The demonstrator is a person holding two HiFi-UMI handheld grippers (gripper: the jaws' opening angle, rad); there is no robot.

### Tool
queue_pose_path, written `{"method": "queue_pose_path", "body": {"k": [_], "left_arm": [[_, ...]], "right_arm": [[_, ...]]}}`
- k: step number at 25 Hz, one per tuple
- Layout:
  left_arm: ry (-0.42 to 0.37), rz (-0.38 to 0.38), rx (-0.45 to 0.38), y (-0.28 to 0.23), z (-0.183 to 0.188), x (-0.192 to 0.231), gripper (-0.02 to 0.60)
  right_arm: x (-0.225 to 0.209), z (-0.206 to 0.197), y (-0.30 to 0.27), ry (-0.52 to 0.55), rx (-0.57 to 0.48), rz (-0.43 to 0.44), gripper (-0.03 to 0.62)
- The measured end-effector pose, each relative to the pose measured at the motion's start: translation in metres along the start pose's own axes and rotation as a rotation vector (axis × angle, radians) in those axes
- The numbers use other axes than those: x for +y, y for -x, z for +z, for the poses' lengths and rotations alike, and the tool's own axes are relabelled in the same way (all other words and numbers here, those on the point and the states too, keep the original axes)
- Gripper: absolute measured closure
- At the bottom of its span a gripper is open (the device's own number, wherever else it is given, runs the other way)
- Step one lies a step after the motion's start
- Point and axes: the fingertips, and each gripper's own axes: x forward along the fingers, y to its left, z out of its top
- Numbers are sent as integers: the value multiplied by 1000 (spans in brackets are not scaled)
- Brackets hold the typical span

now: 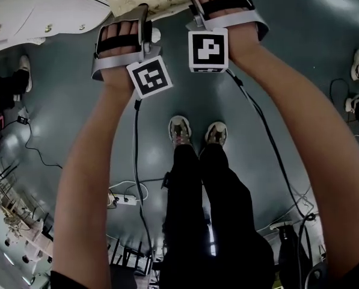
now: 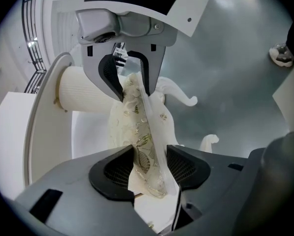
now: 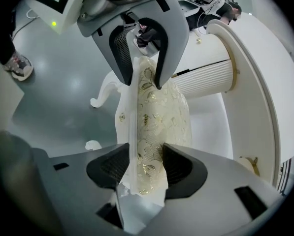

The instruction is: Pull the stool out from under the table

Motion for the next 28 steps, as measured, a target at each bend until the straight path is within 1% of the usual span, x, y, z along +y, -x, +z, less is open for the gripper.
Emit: {"method": "queue_pose_path", "body": {"k": [2,4,5,7,9,10,11,12,13,14,16,18,20,23,26,28], "left_arm": [[-11,-7,-6,6,1,-8,364],[-42,-9,-10,13,-2,-15,364],[-57,-6,-14,16,-4,-17,362],[-71,0,-27,23,-7,-19,362],[-74,15,-41,30,-5,-21,364],[-71,16,-49,33,-2,-23,362],[-74,6,-54,37,0,-27,364],[-87,-7,-53,42,0,-32,364],[-108,-12,-47,46,-2,-35,364],[-125,-9,-43,50,-5,-35,364],[-126,-15,-53,62,-5,-43,364],[-143,-21,-62,86,-1,-63,365],[-170,-3,-52,103,-1,-72,365],[-168,-34,-47,112,0,-82,366],[-192,-26,-46,116,1,-79,367],[-189,-34,-37,117,-3,-78,367]], "right_arm": [[2,7,7,-50,-8,-19,383],[0,19,15,-124,-35,-47,383],[-1,22,18,-135,-37,-52,383],[2,25,25,-120,-16,-41,382],[15,22,31,-78,24,-2,383],[19,22,35,-92,27,4,383],[20,26,41,-133,14,-4,383],[21,31,46,-167,1,-11,384],[24,34,51,-179,-2,-8,383],[26,37,55,-179,1,-2,383],[35,43,67,-192,6,7,384],[57,51,92,-210,13,31,383],[72,57,109,-207,20,46,382],[83,63,119,-231,13,67,382],[86,60,124,-217,26,79,382],[83,62,124,-219,16,82,382]]}}
